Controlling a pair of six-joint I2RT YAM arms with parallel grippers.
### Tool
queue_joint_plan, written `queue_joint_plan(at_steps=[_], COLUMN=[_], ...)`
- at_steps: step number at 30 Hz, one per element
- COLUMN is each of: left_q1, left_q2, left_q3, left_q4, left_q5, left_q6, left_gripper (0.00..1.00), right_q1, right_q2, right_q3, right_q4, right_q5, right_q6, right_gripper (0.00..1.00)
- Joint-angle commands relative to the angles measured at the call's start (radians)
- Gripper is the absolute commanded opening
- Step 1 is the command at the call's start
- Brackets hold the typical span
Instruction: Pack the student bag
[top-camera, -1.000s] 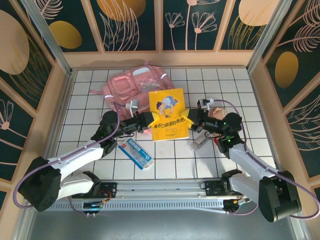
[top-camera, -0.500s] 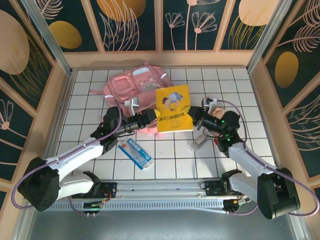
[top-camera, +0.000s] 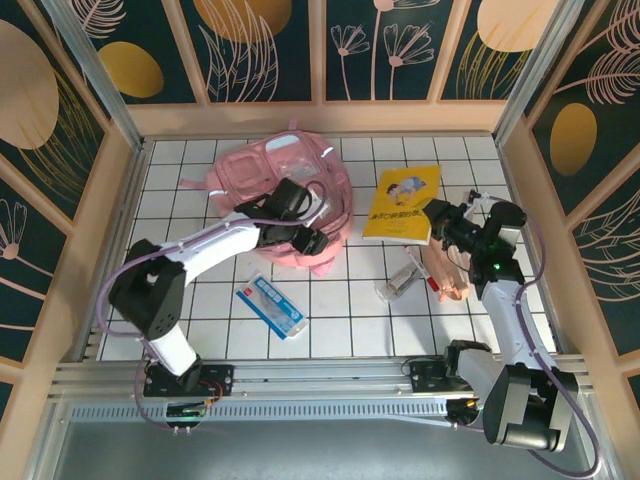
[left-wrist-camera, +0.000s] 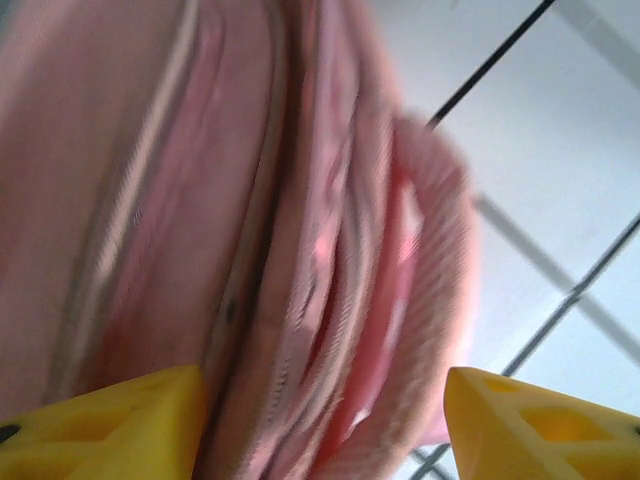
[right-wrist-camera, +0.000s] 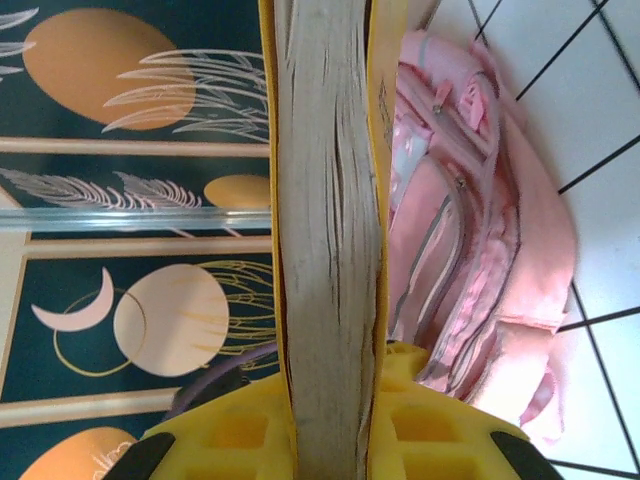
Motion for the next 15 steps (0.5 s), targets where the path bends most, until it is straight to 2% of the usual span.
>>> queue_joint_plan(at_steps=[1,4,7,11,15], left_q1=[0.001,0.001,0.001,0.001,0.001], left_q2=[0.038,0.050,0.039,-0.005,-0.051], left_q3=[0.064,0.060,0.051,0.062,0.082], left_q4=[-0.095,-0.083,-0.068,-0.078,-0.100], left_q5=[-0.133,-0.104,-0.093,-0.037,-0.039], left_q6=[0.035,0.003,-0.022,-0.019,-0.005], left_gripper=[0.58,0.45,0.19,0.10,0.00], right_q1=[-0.003,-0.001,0.006,0.026,0.061], right_q2=[-0.016,-0.012,-0.012,0.003,0.025], right_q3=[0.050,0.050,0.042,0.059,0.106], right_q4=[-0.026,-0.049,-0.049,-0.119,-0.282], right_q5=[-0.026,-0.029,-0.039,-0.068,-0.070], right_q6=[-0.061,-0.076,-0.078,-0.129,-0.274], right_gripper=[0.00,0.00,0.00,0.00,0.00])
